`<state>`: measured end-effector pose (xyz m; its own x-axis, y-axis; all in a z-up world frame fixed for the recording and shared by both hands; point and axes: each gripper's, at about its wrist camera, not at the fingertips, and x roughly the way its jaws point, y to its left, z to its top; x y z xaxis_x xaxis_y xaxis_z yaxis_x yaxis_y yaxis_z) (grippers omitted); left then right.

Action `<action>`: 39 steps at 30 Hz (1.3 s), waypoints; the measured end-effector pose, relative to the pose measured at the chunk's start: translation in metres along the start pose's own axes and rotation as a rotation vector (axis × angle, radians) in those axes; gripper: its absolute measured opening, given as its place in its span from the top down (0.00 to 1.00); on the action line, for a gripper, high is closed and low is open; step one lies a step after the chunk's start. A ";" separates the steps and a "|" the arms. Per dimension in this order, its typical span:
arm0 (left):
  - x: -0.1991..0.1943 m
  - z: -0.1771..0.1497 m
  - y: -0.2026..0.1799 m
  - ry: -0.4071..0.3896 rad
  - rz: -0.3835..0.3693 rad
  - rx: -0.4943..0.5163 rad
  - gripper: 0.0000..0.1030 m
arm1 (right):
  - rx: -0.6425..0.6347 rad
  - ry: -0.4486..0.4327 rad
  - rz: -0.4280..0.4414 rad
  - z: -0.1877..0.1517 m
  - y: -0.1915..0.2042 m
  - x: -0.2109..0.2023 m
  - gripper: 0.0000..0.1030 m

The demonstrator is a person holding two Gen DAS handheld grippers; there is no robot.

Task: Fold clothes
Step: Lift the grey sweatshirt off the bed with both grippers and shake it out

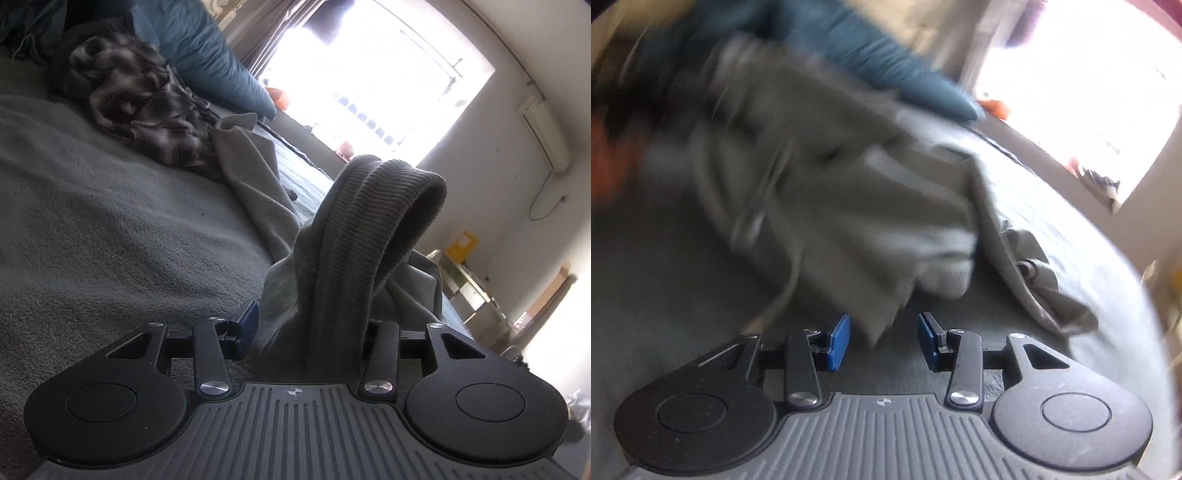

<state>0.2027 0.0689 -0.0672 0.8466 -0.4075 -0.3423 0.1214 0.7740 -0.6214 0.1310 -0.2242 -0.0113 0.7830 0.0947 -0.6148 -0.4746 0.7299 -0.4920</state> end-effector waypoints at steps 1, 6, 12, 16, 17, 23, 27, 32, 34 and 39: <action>0.001 0.001 0.002 -0.001 0.002 -0.005 0.56 | -0.085 0.010 -0.015 -0.003 0.012 0.004 0.58; 0.002 0.002 0.008 0.002 -0.004 -0.032 0.56 | -0.403 0.014 -0.067 -0.004 0.050 0.013 0.58; 0.003 0.002 0.013 0.002 -0.012 -0.049 0.55 | -0.565 0.030 -0.105 0.006 0.068 0.030 0.57; 0.004 0.001 0.015 -0.007 -0.008 -0.055 0.55 | -0.541 0.014 -0.132 0.014 0.071 0.040 0.57; 0.004 0.001 0.015 -0.011 -0.006 -0.055 0.55 | -0.528 0.007 -0.138 0.015 0.071 0.041 0.57; 0.002 0.000 0.015 -0.028 -0.022 -0.044 0.64 | -0.445 0.002 -0.180 0.020 0.078 0.034 0.86; -0.008 0.003 0.013 -0.054 -0.052 -0.030 0.72 | -0.245 -0.013 -0.085 0.032 0.079 -0.007 0.87; -0.034 0.010 0.009 -0.086 -0.092 -0.084 0.81 | 0.052 -0.086 0.146 0.037 0.074 -0.075 0.86; -0.046 0.014 0.001 -0.097 -0.092 -0.081 0.88 | 0.137 -0.133 0.240 0.036 0.075 -0.099 0.86; -0.090 0.038 -0.033 -0.172 -0.125 0.009 0.90 | 0.355 -0.285 0.445 0.033 0.070 -0.132 0.86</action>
<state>0.1421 0.0984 0.0109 0.9004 -0.4129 -0.1372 0.2351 0.7272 -0.6449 0.0078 -0.1632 0.0555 0.6411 0.5816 -0.5008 -0.6552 0.7545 0.0374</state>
